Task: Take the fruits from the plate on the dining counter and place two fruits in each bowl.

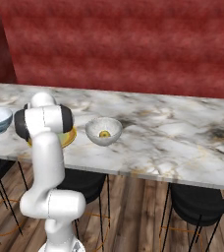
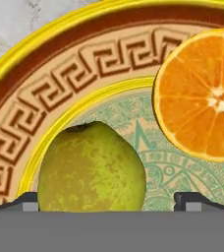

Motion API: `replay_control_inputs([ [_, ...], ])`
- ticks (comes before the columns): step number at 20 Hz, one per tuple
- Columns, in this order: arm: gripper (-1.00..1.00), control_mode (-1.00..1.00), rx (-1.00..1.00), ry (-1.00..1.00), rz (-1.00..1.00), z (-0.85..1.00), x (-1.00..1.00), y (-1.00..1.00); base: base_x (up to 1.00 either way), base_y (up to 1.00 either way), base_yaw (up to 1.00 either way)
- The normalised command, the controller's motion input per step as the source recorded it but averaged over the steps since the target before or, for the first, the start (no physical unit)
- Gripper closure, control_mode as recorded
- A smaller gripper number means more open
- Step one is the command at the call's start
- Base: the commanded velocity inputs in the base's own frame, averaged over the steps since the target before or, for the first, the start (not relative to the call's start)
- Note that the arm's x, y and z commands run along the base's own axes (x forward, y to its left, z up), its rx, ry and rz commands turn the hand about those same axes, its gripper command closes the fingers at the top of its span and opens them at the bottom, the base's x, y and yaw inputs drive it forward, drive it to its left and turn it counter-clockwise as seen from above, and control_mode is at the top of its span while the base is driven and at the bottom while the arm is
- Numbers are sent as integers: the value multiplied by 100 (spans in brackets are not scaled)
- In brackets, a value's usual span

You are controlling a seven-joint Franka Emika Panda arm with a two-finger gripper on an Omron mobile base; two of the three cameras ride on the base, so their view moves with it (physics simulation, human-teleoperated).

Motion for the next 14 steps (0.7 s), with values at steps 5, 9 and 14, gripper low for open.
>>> replay_control_inputs([
  [5, -100, -100, 0, 4, 11, -7, 13, 9, 0, 0, 0],
  [9, 100, -100, 0, 25, 6, -50, -6, 17, 0, 0, 0],
  [14, 100, -100, 0, -3, 1, 1, -13, -13, 0, 0, 0],
])
